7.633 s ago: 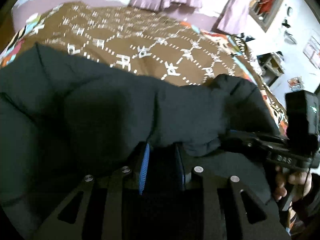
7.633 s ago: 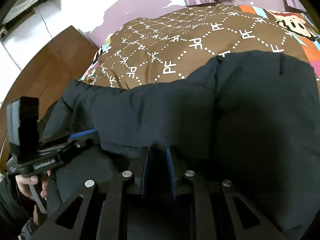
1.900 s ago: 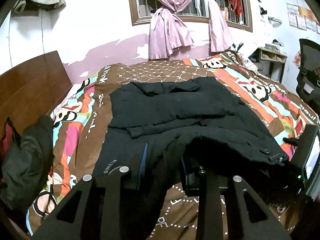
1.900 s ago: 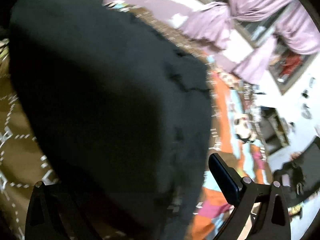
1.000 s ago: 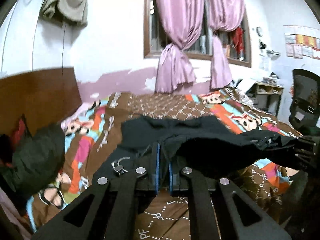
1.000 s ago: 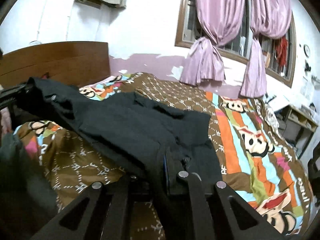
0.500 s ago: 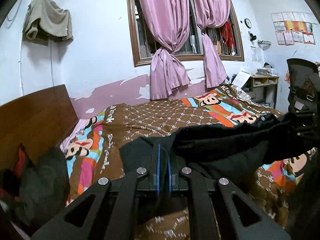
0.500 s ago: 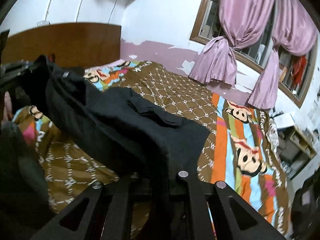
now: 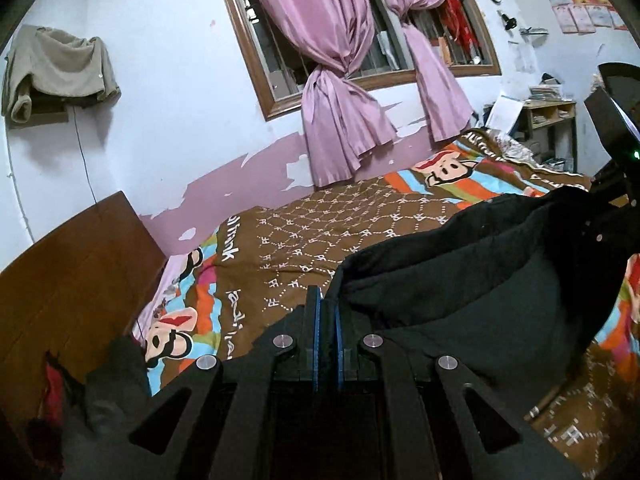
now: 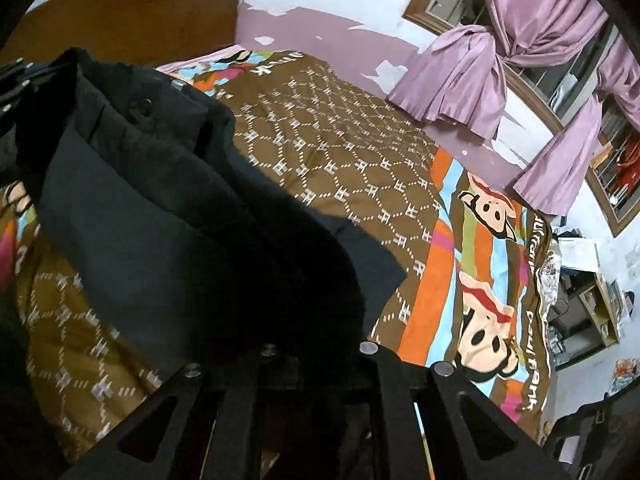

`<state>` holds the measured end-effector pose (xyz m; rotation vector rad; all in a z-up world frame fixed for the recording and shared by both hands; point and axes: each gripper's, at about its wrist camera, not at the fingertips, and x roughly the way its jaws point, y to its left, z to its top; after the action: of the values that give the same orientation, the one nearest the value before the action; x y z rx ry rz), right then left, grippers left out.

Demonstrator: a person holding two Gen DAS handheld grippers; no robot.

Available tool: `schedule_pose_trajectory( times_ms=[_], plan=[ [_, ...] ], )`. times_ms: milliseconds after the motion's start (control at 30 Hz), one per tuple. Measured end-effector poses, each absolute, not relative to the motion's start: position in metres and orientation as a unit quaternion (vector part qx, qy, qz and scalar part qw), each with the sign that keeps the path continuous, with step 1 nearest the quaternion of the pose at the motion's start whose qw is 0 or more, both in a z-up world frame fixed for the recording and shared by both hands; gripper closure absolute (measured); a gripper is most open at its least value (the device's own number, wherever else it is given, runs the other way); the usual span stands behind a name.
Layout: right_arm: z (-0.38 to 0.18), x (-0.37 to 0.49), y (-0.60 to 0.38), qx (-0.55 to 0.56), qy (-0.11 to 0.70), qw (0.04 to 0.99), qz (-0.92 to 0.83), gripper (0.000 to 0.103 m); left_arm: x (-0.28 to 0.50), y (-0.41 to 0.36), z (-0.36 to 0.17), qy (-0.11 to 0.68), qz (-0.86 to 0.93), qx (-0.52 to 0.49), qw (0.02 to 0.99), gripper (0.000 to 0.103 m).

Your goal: Fold large clothes

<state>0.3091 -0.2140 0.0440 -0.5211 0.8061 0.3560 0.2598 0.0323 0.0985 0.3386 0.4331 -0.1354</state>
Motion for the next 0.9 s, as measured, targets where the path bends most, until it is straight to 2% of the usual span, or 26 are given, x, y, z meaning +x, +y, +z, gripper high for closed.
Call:
schedule_pose_trajectory(
  times_ms=[200, 467, 533, 600, 700, 733, 767, 800, 833, 867, 900],
  plan=[
    [0.017, 0.36, -0.207, -0.237, 0.375, 0.882, 0.159, 0.093, 0.328, 0.047, 0.074, 0.24, -0.067, 0.149, 0.957, 0.097],
    [-0.026, 0.414, -0.202, -0.21, 0.387, 0.885, 0.154, 0.084, 0.395, 0.06, 0.036, 0.277, -0.072, 0.124, 0.95, 0.097],
    [-0.037, 0.422, -0.203, -0.199, 0.392, 0.886, 0.149, 0.078, 0.399, 0.062, 0.024, 0.279, -0.07, 0.112, 0.951, 0.097],
    [-0.046, 0.427, -0.201, -0.195, 0.393, 0.887, 0.147, 0.076, 0.402, 0.064, 0.01, 0.276, -0.065, 0.103, 0.953, 0.097],
    [-0.057, 0.429, -0.199, -0.191, 0.384, 0.892, 0.142, 0.068, 0.402, 0.063, 0.001, 0.277, -0.066, 0.1, 0.953, 0.091],
    [-0.058, 0.429, -0.199, -0.189, 0.38, 0.894, 0.141, 0.062, 0.402, 0.062, 0.0, 0.278, -0.07, 0.098, 0.953, 0.083],
    [-0.059, 0.428, -0.201, -0.185, 0.373, 0.898, 0.14, 0.058, 0.402, 0.062, 0.0, 0.277, -0.074, 0.095, 0.953, 0.068],
    [-0.058, 0.426, -0.202, -0.178, 0.364, 0.903, 0.141, 0.046, 0.4, 0.062, 0.001, 0.273, -0.08, 0.092, 0.954, 0.058],
    [-0.056, 0.426, -0.205, -0.171, 0.356, 0.907, 0.143, 0.035, 0.397, 0.063, 0.004, 0.264, -0.085, 0.088, 0.957, 0.043],
    [-0.052, 0.424, -0.207, -0.158, 0.345, 0.913, 0.148, 0.033, 0.392, 0.063, 0.007, 0.254, -0.087, 0.086, 0.959, 0.032],
    [-0.048, 0.422, -0.21, -0.147, 0.336, 0.918, 0.153, 0.03, 0.387, 0.064, 0.011, 0.243, -0.088, 0.084, 0.962, 0.028]
  ],
)
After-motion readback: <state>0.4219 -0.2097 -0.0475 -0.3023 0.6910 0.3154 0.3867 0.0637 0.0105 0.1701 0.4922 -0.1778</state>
